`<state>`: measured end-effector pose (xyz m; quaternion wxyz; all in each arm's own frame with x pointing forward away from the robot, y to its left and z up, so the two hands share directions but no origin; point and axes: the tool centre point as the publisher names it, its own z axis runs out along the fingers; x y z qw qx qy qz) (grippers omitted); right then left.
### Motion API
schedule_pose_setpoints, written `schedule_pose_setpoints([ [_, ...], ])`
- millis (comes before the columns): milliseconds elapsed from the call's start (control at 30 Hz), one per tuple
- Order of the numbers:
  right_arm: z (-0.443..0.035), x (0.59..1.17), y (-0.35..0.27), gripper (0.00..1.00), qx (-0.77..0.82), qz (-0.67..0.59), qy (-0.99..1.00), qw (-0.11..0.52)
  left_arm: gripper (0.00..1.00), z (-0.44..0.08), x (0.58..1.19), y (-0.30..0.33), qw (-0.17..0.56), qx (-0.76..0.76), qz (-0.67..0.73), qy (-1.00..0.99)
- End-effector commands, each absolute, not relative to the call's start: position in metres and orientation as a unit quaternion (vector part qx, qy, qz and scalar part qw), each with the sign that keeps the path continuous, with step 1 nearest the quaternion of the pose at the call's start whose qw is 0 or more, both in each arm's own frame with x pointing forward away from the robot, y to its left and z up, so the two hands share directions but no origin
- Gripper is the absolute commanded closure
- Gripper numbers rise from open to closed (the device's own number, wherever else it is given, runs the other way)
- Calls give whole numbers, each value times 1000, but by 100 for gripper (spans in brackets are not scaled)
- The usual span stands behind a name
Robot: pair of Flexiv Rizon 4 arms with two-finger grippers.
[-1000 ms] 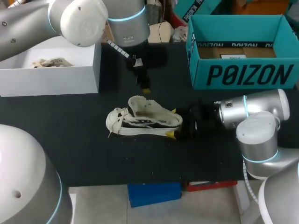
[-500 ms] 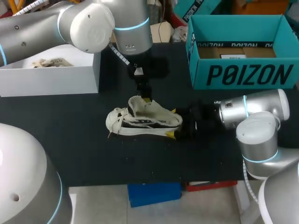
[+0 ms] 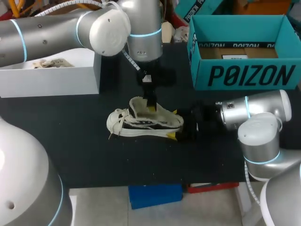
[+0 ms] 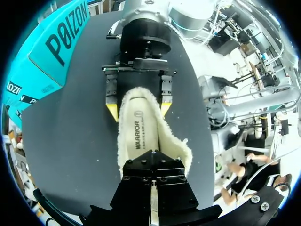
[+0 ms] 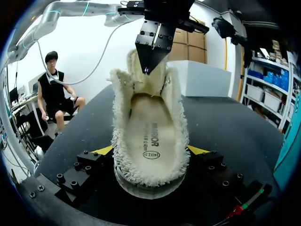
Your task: Take the shoe out of the shoebox, open the shoe tongue, remove and reinsert the insole, then place the shoe into the shoebox
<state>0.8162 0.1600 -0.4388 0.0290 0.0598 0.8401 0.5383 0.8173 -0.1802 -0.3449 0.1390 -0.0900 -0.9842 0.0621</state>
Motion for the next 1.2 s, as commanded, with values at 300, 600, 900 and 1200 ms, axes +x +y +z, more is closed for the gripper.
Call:
schedule_pose_setpoints([
  [300,-440,817,161,100,60,537,841,28,100,-361,819,-183,160,-94,59,-981],
  [600,-440,817,161,100,60,537,841,28,100,-361,819,-183,160,-94,59,-981],
  [900,-440,817,161,100,60,537,841,28,100,-357,817,-181,206,-122,61,-969],
  [1200,-440,817,161,100,60,537,841,28,100,-369,814,-179,221,-123,52,-966],
])
